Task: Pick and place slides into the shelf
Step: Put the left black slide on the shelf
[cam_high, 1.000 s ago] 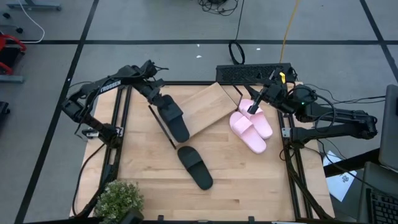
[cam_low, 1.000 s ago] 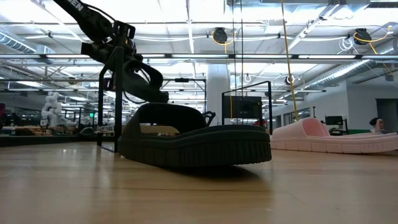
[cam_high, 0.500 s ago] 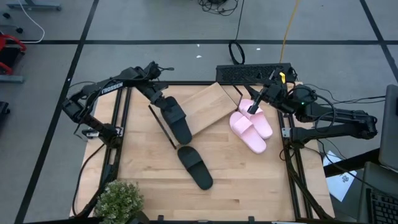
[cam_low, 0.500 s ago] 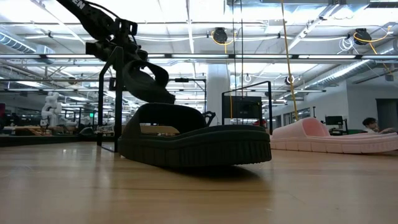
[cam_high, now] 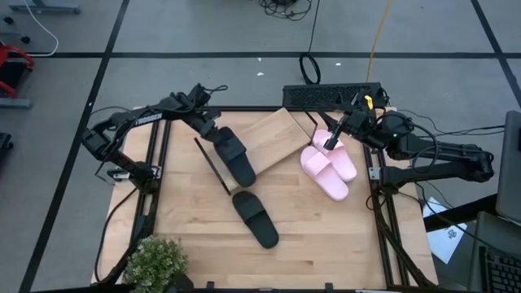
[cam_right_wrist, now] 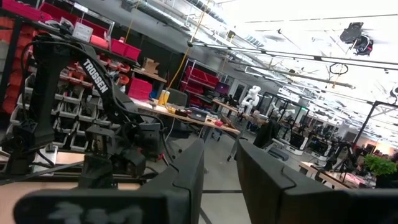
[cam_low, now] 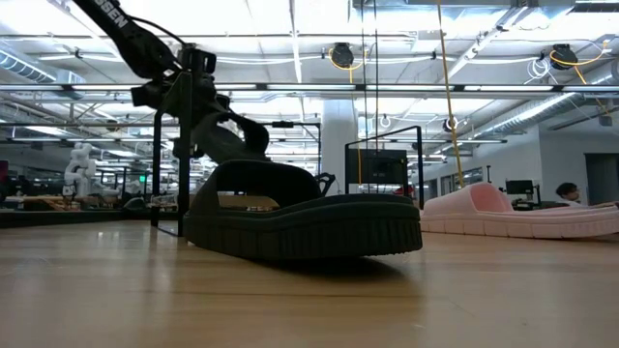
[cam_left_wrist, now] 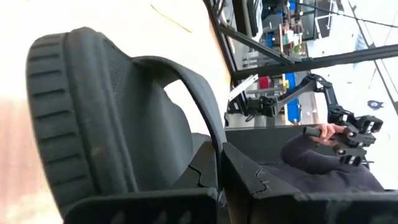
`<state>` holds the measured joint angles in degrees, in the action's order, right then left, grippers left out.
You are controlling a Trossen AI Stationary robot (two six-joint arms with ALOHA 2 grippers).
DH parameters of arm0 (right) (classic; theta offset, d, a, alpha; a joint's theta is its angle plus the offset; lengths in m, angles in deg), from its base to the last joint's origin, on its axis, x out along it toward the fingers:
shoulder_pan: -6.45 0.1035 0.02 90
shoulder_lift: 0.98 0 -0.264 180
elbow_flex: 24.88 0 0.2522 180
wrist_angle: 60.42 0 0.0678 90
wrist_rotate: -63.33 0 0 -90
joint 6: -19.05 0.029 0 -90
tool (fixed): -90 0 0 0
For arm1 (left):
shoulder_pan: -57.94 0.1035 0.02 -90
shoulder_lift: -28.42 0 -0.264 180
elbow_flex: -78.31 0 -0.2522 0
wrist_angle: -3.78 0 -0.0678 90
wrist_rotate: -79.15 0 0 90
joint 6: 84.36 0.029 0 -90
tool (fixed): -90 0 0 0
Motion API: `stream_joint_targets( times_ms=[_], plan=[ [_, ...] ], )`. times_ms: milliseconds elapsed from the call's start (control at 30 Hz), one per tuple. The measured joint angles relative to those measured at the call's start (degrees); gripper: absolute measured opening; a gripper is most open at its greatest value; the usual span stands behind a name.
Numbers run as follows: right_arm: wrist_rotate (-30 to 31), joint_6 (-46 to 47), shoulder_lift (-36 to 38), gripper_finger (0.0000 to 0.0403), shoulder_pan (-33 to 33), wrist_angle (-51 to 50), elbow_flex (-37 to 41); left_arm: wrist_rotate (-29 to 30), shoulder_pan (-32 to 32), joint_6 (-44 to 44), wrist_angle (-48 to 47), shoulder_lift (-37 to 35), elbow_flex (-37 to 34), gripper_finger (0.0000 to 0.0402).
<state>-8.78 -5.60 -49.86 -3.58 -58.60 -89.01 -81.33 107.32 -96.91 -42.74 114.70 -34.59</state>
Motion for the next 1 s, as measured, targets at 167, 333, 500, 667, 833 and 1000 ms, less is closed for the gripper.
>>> stream_joint_targets(
  times_ms=[167, 333, 500, 667, 833, 1000],
  plan=[
    [0.0, 0.0, 0.0, 0.0086, 0.0, 0.0, 0.0, -0.3, 1.2, 1.3, -1.0, 0.0, 0.0, 0.0],
    [0.0, 0.0, 0.0, 0.0086, 0.0, 0.0, 0.0, 0.0, 2.2, 6.1, -8.4, 0.0, 0.0, 0.0],
    [0.0, 0.0, 0.0, 0.0086, 0.0, 0.0, 0.0, 0.6, 2.4, 9.4, -10.7, 0.0, 0.0, 0.0],
    [0.0, 0.0, 0.0, 0.0086, 0.0, 0.0, 0.0, 1.3, 2.8, 10.5, -10.2, 0.0, -0.3, 0.0],
    [0.0, 0.0, 0.0, 0.0086, 0.0, 0.0, 0.0, 1.4, 3.7, 10.6, -10.2, -0.1, -3.6, 0.0],
    [0.0, 0.0, 0.0, 0.0086, 0.0, 0.0, 0.0, 2.0, 4.6, 10.7, -9.0, -0.1, -5.3, 0.0]
  ],
)
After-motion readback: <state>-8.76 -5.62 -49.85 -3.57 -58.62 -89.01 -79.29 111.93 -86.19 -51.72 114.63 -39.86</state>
